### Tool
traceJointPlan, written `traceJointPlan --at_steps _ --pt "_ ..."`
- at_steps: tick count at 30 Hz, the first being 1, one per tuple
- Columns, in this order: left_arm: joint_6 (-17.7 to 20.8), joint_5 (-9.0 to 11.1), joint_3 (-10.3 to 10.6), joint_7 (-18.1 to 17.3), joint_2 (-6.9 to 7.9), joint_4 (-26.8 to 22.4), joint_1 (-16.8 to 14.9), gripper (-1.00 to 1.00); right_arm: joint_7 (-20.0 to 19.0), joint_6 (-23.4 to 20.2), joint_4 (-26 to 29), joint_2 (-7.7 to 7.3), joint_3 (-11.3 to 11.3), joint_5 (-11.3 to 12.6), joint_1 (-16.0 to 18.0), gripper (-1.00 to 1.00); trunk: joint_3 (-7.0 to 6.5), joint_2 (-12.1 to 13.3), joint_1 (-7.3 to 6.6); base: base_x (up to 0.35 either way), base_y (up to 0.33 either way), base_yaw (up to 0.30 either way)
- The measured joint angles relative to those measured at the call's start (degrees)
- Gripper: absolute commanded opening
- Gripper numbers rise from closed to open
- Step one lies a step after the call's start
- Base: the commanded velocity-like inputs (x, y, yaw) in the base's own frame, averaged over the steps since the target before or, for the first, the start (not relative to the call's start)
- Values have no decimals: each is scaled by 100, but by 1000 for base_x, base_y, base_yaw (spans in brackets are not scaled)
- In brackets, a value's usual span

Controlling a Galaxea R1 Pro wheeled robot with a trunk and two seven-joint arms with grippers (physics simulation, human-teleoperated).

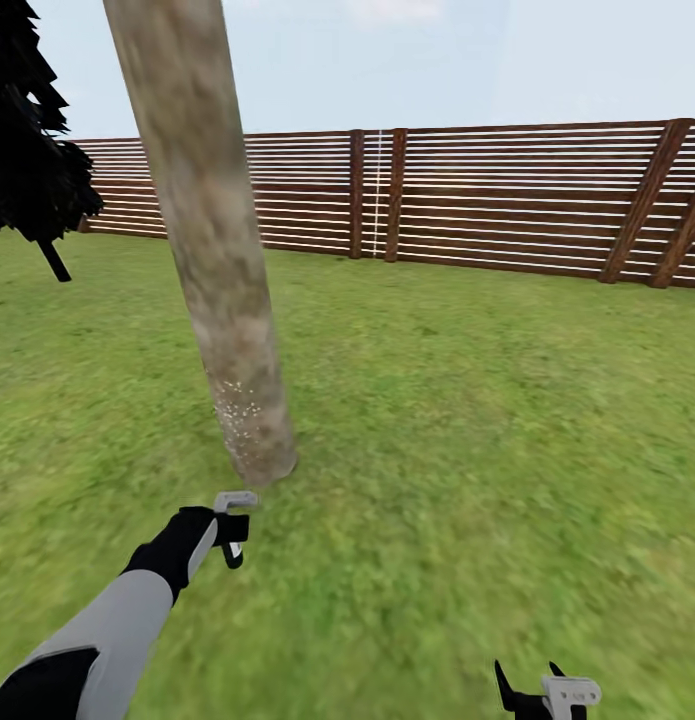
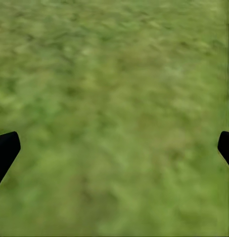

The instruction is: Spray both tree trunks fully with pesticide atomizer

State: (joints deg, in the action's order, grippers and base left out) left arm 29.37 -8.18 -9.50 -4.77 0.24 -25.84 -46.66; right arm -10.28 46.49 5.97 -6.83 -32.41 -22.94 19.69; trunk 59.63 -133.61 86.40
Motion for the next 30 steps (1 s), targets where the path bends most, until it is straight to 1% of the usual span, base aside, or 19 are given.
traceJointPlan --at_steps 7,11,15,17,22,24,25,28,30 --pt "15 0 0 -8 36 9 8 -100 0 0 9 -2 -1 0 0 100 0 0 0 0 -277 7" --pt "16 3 -10 -1 44 24 8 -100 0 0 9 -2 -2 0 0 100 0 0 0 22 -277 212" --pt "2 7 -196 4 55 55 8 -100 0 0 1 -2 7 0 0 100 0 0 0 102 -277 272" --pt "-1 3 -233 12 55 72 8 -100 0 0 -5 -2 7 0 0 100 0 0 0 120 -277 276" --pt "-9 23 -254 448 22 84 8 -100 0 0 -11 -2 7 0 0 100 0 0 0 132 -276 272" --pt "-10 30 -255 494 3 87 8 -100 0 0 -16 -2 7 -4 0 100 0 0 0 149 -269 150" --pt "-30 30 -255 500 -1 87 8 -100 0 0 -16 -2 7 -5 0 100 0 0 0 166 -256 48" --pt "-361 40 -255 515 -7 136 8 -100 0 0 -17 -2 7 -7 0 100 0 0 0 182 -244 16" --pt "-414 45 -255 518 -13 169 8 -100 0 0 -17 -2 7 -6 0 100 0 0 0 189 -239 2"
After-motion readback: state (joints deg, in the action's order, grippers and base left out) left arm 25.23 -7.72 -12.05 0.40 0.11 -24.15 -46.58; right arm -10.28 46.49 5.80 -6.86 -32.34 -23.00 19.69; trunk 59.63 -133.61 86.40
